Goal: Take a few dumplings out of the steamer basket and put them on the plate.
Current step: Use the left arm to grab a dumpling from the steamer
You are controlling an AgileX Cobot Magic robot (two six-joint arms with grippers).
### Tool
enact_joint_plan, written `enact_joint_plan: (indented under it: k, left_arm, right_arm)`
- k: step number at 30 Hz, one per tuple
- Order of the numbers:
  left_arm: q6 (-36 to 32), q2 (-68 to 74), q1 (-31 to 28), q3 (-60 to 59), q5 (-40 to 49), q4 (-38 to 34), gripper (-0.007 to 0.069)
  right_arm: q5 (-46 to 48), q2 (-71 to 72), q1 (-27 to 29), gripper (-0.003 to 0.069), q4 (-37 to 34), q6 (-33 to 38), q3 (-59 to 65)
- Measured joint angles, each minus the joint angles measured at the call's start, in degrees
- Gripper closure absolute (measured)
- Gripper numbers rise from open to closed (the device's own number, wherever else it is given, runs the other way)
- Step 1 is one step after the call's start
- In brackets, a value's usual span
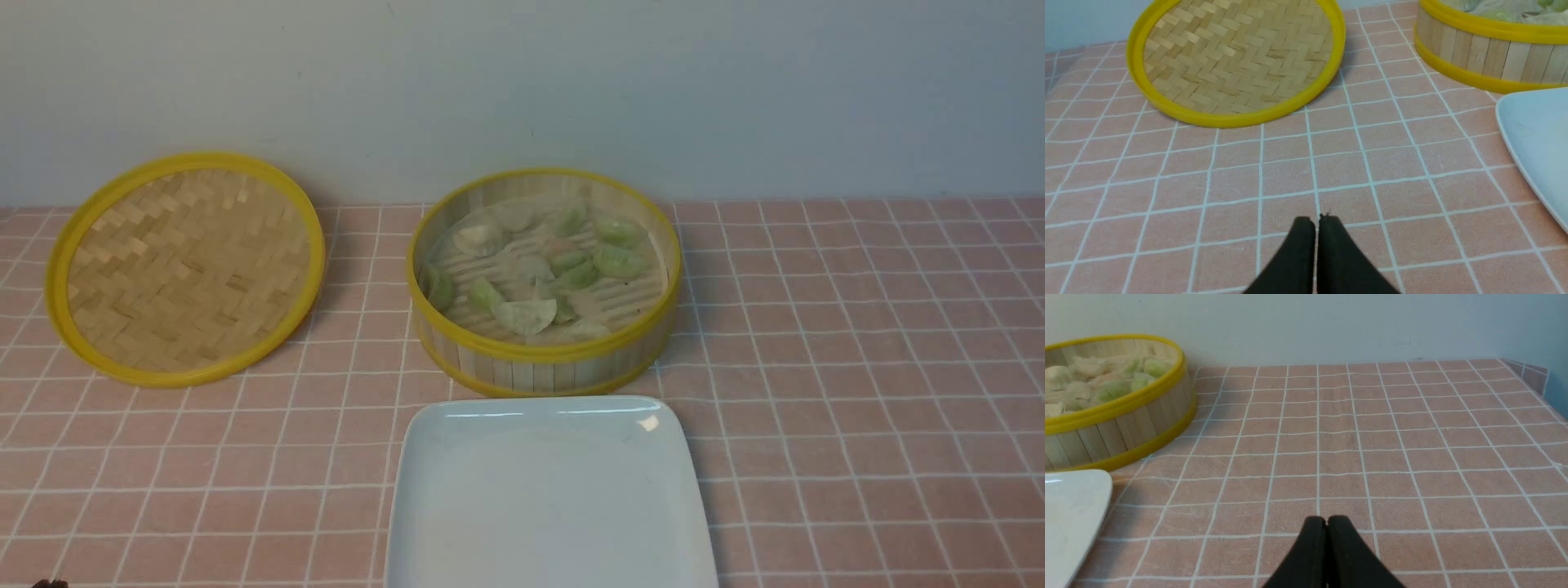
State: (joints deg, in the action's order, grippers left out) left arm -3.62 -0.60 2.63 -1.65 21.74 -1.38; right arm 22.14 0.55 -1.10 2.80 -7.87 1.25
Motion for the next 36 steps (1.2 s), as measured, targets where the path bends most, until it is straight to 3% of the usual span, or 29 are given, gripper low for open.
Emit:
enact_joint_plan:
  k: [20, 23, 26, 31, 34, 36]
  left_arm:
    - [0.5, 0.0, 0.0, -0.1, -1.0, 0.1, 0.0631]
    - [4.7, 0.0, 0.0, -0.1, -5.0, -5.2, 0.0631]
    - [12.6, 0.0, 0.0, -0.1, -13.2, -16.9, 0.0631]
    - [16.0, 0.0, 0.0, -0.1, -25.3, -28.6, 0.0631]
    - [17.9, 0.0, 0.0, -0.1, -33.6, -33.0, 0.0631]
    - [20.4, 0.0, 0.0, 0.5, -37.8, -33.3, 0.0631]
  right_arm:
    - [0.0, 0.0, 0.0, 0.0673, 0.0, 0.0, 0.0]
    - [0.0, 0.0, 0.0, 0.0673, 0.0, 0.0, 0.0]
    - [0.0, 0.0, 0.0, 0.0673, 0.0, 0.0, 0.0]
    - [0.0, 0.0, 0.0, 0.0673, 0.0, 0.0, 0.0]
    - [-1.1, 0.0, 0.0, 0.0673, -1.3, -0.1, 0.0]
    - [-6.6, 0.0, 0.0, 0.0673, -6.3, -1.4, 0.5]
